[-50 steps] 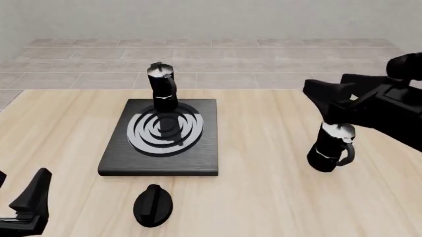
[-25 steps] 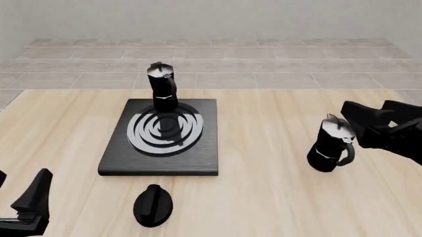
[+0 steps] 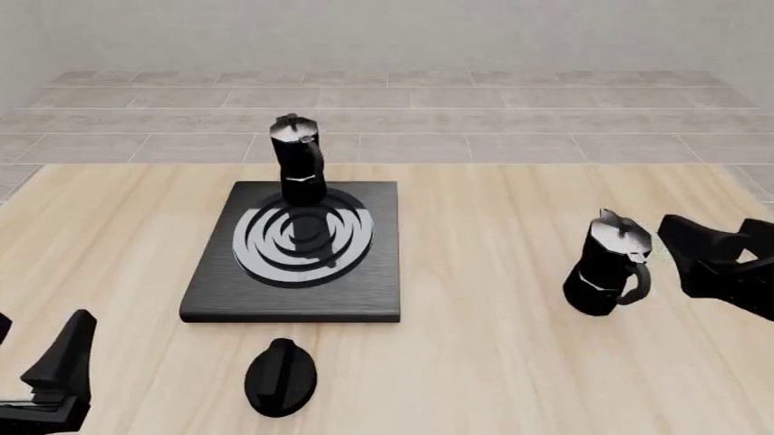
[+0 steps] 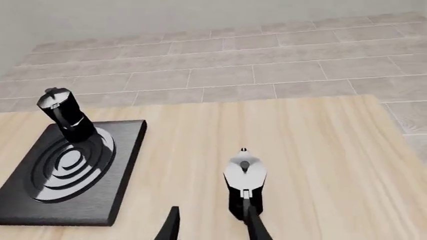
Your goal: Put both moka pots on the stove.
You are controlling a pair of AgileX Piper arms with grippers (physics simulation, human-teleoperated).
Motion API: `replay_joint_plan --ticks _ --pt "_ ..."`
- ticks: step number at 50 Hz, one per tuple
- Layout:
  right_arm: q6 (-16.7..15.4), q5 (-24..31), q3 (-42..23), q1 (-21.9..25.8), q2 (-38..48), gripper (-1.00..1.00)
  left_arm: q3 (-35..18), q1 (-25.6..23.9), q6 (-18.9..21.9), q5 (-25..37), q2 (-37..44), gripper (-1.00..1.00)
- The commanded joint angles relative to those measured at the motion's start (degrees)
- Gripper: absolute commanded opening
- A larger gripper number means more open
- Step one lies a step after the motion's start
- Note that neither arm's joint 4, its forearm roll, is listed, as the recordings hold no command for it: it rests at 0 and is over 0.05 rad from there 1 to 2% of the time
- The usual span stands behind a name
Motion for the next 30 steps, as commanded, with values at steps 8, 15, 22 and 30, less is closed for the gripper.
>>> replay_joint_plan --ticks 8,15,22,30 --pt "-0.77 0.31 2.37 -3.82 -0.79 1.0 0.04 0.11 0.16 0.18 -0.39 1.0" --pt "-0.51 0.1 2.78 -4.46 -0.86 1.0 0.0 0.02 -0.07 0.24 -0.38 1.0" --pt "-0.32 0.25 2.62 -4.35 -0.98 1.0 0.01 -0.13 0.34 0.16 -0.42 1.0" --pt "-0.3 0.26 2.6 -4.39 -0.8 1.0 0.06 -1.16 1.63 0.0 -0.68 1.0"
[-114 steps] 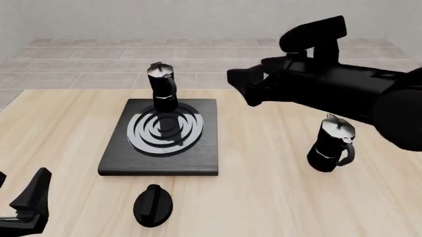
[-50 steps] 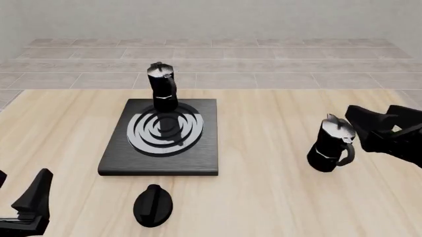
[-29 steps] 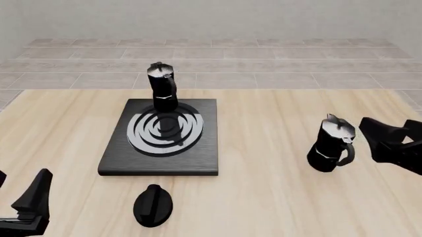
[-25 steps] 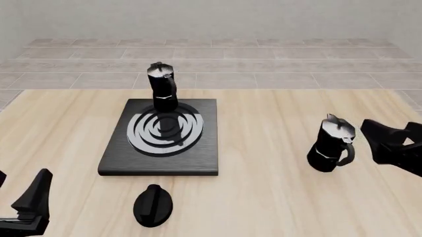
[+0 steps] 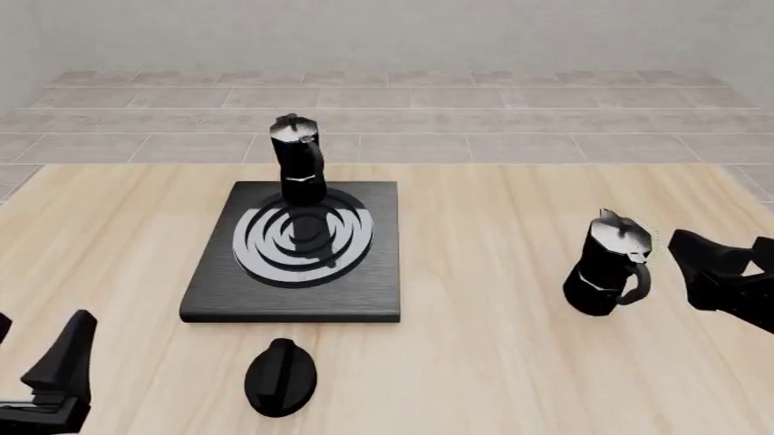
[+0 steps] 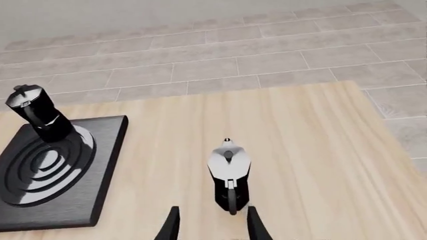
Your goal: Put both moka pots on the stove.
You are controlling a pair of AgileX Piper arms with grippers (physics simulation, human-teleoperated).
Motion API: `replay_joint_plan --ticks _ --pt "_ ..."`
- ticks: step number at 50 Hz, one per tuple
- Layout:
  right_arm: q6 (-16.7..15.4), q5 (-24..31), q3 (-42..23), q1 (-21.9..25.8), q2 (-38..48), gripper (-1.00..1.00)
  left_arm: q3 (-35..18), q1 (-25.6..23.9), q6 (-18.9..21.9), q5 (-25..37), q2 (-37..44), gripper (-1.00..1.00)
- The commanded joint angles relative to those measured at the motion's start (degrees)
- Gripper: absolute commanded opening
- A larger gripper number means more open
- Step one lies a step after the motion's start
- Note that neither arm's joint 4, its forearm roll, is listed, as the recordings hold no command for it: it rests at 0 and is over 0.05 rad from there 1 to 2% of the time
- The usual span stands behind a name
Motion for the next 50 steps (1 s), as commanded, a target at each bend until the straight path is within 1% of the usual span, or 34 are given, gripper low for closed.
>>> replay_joint_plan --ticks 1,2,6,9,10,11,13,18,19,23,24,26,27,30,31,34,35,37,38,40,44,45,46,48,50 --pt "0.17 0.1 0.05 -0.32 0.06 1.0 0.06 -0.75 1.01 -0.09 -0.21 1.0" --pt "0.15 0.31 -0.18 -0.46 0.46 1.0 -0.05 -0.32 0.37 0.01 -0.15 1.0" --pt "-0.26 0.46 -0.64 -0.68 1.27 1.0 0.0 0.11 0.18 0.04 -0.02 1.0" --pt "-0.07 0.55 -0.89 -0.16 2.98 1.0 -0.03 0.07 -0.07 0.12 0.07 1.0" --pt "0.64 0.9 -1.26 0.39 3.05 1.0 -0.13 0.02 -0.05 0.22 0.26 1.0" --pt "0.71 1.12 -1.46 0.58 3.68 1.0 0.03 -0.04 -0.01 0.09 0.41 1.0" --pt "0.16 0.74 -1.27 0.4 4.38 1.0 0.08 -0.07 -0.06 0.09 0.35 1.0" --pt "0.92 1.79 -2.39 0.46 6.79 1.0 0.09 -0.06 -0.03 -0.1 0.86 1.0" --pt "0.19 2.14 -2.89 0.27 7.3 1.0 0.07 -0.07 -0.05 -0.09 0.91 1.0" --pt "0.56 3.94 -4.96 0.78 9.11 1.0 0.06 -0.11 0.0 -0.17 1.16 1.0" --pt "0.02 4.3 -5.53 0.72 9.54 1.0 0.07 -0.14 0.04 -0.23 1.28 1.0" --pt "0.64 5.28 -6.88 0.89 10.72 1.0 0.07 -0.15 0.11 -0.37 1.5 1.0" --pt "0.05 5.73 -7.72 0.65 11.35 1.0 0.09 -0.12 0.1 -0.36 1.48 1.0" --pt "0.46 6.45 -8.87 0.63 12.13 1.0 0.11 -0.09 0.15 -0.41 1.57 1.0" --pt "-0.27 6.96 -10.16 -0.18 13.44 1.0 0.06 -0.04 0.27 -0.28 1.43 1.0" --pt "0.54 7.73 -11.31 0.23 14.14 1.0 0.12 0.0 0.34 -0.31 1.4 1.0" --pt "0.19 7.89 -11.66 0.1 14.54 1.0 0.13 0.04 0.37 -0.21 1.28 1.0" --pt "0.49 8.44 -12.37 0.47 15.48 1.0 0.11 0.1 0.36 -0.21 1.35 1.0" --pt "-0.63 8.51 -12.73 -0.21 16.21 1.0 0.12 0.12 0.35 -0.22 1.36 1.0" --pt "0.11 9.29 -13.66 0.19 17.05 1.0 0.13 0.11 0.4 -0.21 1.4 1.0" --pt "-0.65 10.36 -15.42 -0.54 18.51 1.0 0.09 0.16 0.42 -0.37 1.66 1.0" --pt "-1.25 10.87 -16.1 -0.77 19.2 1.0 0.05 0.17 0.42 -0.27 1.56 1.0" --pt "-2.69 11.09 -16.58 -1.33 19.77 1.0 0.05 0.18 0.43 -0.26 1.55 1.0" --pt "-1.67 11.72 -17.41 -1.18 20.65 1.0 0.1 0.22 0.38 -0.22 1.41 1.0" --pt "-3.5 11.95 -17.99 -1.86 21.58 1.0 0.12 0.22 0.41 -0.16 1.34 1.0"
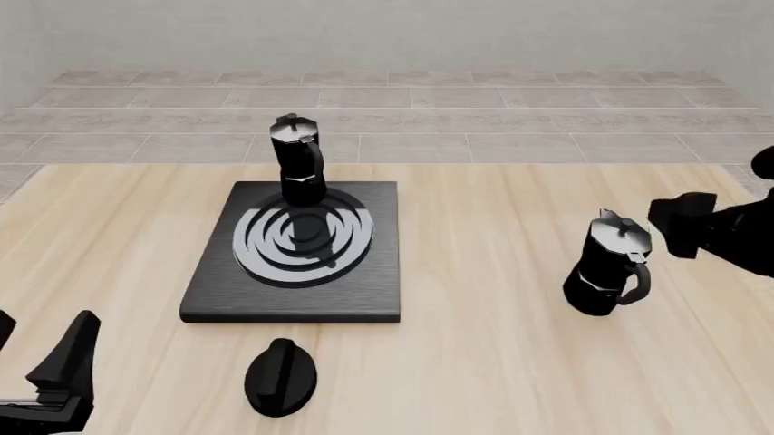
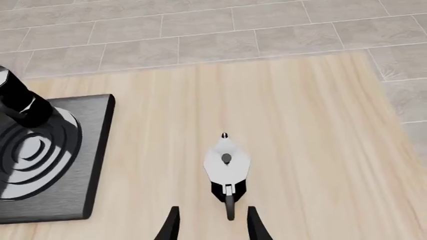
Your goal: Put both moka pots on the stove.
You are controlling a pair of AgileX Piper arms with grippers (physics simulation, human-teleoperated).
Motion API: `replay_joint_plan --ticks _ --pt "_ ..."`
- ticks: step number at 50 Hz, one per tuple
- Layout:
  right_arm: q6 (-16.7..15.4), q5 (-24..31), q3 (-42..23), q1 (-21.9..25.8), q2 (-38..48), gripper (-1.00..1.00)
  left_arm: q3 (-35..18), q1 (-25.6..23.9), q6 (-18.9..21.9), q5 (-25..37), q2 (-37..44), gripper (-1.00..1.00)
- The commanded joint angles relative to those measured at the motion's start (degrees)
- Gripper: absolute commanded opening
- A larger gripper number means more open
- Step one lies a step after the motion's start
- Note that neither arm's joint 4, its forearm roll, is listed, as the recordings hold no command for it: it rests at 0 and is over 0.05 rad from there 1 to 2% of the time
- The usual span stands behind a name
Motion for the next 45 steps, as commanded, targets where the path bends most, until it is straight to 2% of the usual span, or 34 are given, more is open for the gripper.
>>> replay_joint_plan --ticks 1,3,9,10,12,23,45 --pt "-1.92 3.01 -4.71 -0.98 5.29 1.0 0.02 0.13 0.05 0.06 -0.1 1.0" --pt "-3.54 3.13 -4.88 -1.26 6.79 1.0 0.0 0.12 0.14 0.11 -0.13 1.0" --pt "-2.89 2.9 -4.63 -0.22 8.09 1.0 0.0 0.33 0.07 0.15 -0.18 1.0" --pt "-3.85 2.42 -4.42 -0.66 8.64 1.0 0.0 0.36 0.08 0.22 -0.25 1.0" --pt "-3.09 2.25 -4.22 -0.43 8.98 1.0 0.01 0.38 0.04 0.2 -0.27 1.0" --pt "-3.77 0.17 -3.13 -1.04 11.29 1.0 -0.07 0.36 0.1 0.41 -0.6 1.0" --pt "-4.78 -6.35 -1.33 -2.0 18.33 1.0 0.02 0.49 0.35 0.6 -0.84 1.0"
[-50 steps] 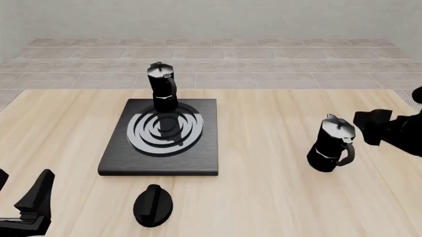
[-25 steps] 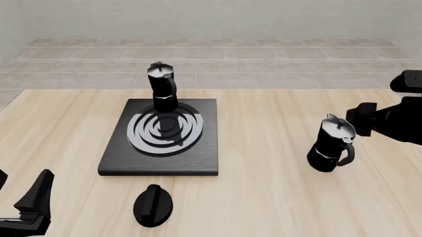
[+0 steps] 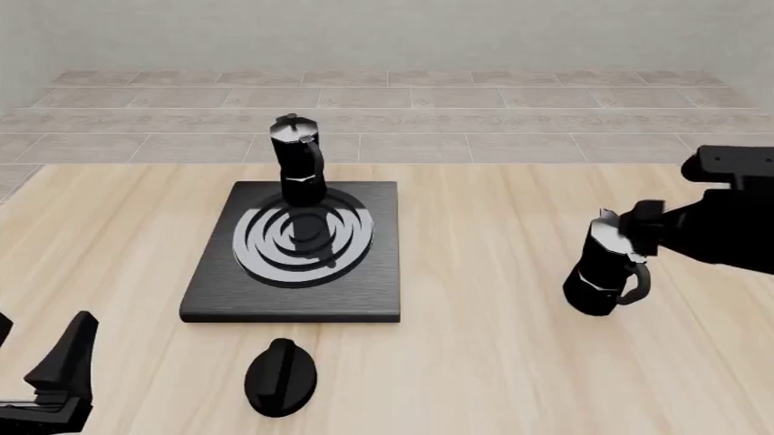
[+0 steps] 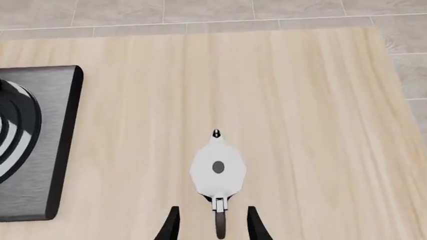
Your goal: Put both moka pots on the stove.
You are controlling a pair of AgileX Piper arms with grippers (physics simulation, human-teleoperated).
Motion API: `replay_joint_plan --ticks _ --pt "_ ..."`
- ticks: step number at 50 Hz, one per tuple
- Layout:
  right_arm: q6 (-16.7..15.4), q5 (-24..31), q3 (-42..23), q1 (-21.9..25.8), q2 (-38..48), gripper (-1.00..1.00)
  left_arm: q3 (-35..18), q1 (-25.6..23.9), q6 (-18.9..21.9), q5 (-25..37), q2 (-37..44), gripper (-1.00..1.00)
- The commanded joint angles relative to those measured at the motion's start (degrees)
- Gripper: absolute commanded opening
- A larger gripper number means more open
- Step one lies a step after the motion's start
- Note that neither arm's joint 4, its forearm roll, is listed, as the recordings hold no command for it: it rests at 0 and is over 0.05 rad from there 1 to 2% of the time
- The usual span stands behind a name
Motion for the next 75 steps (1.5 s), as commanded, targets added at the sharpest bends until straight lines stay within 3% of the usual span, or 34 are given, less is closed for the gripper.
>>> replay_joint_plan --ticks 1,46,75 --pt "-0.29 -2.76 0.83 -0.31 3.14 1.0 0.01 0.05 0.15 0.08 -0.07 1.0" --pt "-0.96 -10.54 6.27 -1.99 9.13 1.0 0.03 -0.15 1.03 -0.06 0.29 1.0" --pt "0.28 -16.5 9.42 -1.48 13.73 1.0 0.02 -0.17 1.31 -0.28 0.6 1.0"
